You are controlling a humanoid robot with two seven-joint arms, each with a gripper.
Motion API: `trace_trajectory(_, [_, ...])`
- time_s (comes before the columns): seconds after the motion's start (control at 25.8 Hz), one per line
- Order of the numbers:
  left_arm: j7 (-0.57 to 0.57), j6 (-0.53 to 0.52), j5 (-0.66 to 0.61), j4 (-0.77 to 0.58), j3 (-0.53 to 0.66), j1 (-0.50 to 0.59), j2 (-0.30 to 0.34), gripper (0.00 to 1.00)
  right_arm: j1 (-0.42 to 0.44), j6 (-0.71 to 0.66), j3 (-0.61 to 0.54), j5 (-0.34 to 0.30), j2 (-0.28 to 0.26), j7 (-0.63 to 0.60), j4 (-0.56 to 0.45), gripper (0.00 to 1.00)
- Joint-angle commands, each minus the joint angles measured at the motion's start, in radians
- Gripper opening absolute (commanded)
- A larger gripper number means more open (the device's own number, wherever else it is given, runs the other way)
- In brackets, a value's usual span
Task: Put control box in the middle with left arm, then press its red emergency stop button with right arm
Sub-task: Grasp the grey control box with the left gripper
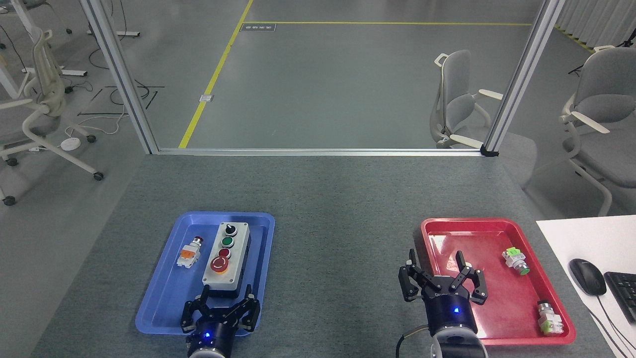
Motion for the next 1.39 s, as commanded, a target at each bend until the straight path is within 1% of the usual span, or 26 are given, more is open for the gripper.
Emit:
trace_trajectory(0.0, [0.0,0.002,0.024,0.005,0.001,-0.002,0.018,0.99,0.0,-0.009,0.002,0.0,0.005,0.001,0.0,0.99])
trace_trajectory(0.23, [0.0,0.004,0.025,0.01,0.029,-0.028,0.032,0.99,0.008,-0.005,0.002,-0.002,-0.01,0.001,0.0,0.99])
trace_trajectory(0.46, [0.002,0.002,0.028,0.108,0.029,-0.101,0.029,0.99,0.007,-0.006,0.001,-0.003,-0.009,0.001,0.0,0.99])
trace_trajectory(0.66, [0.008,-0.003,0.076,0.208,0.029,-0.168,0.017,0.99,0.007,-0.006,0.004,-0.005,-0.01,0.001,0.0,0.99])
trace_trajectory(0.85, [0.007,-0.006,0.082,0.224,0.026,-0.196,0.015,0.98,0.007,-0.009,0.002,-0.005,-0.018,-0.001,-0.011,0.99])
trace_trajectory(0.89, [0.007,-0.004,0.082,0.231,0.026,-0.2,0.015,0.96,0.007,-0.009,0.002,-0.005,-0.015,-0.002,-0.014,0.99])
trace_trajectory(0.97, [0.007,-0.007,0.082,0.237,0.026,-0.209,0.015,0.82,0.007,-0.009,0.004,-0.005,-0.012,-0.005,-0.017,0.99])
trace_trajectory(1.05, [0.005,-0.018,0.08,0.24,0.024,-0.214,0.02,0.64,0.007,-0.008,0.004,-0.006,-0.015,-0.005,-0.015,0.99])
trace_trajectory(1.08, [0.003,-0.029,0.08,0.24,0.023,-0.214,0.026,0.5,0.007,-0.006,0.004,-0.006,-0.018,-0.002,-0.015,0.99])
trace_trajectory(1.12, [0.003,-0.05,0.08,0.238,0.023,-0.213,0.029,0.26,0.007,-0.003,0.004,-0.006,-0.018,-0.001,-0.017,0.99])
trace_trajectory(1.16, [0.003,-0.082,0.083,0.238,0.023,-0.211,0.029,0.0,0.007,-0.001,0.004,-0.006,-0.018,-0.001,-0.015,0.99])
trace_trajectory(1.24, [0.003,-0.127,0.091,0.238,0.029,-0.211,0.032,0.0,0.007,-0.001,0.004,-0.006,-0.016,-0.001,-0.015,0.99])
trace_trajectory(1.36, [0.005,-0.131,0.128,0.218,0.031,-0.213,0.032,0.0,0.007,-0.005,0.004,-0.006,-0.013,-0.001,-0.017,0.99])
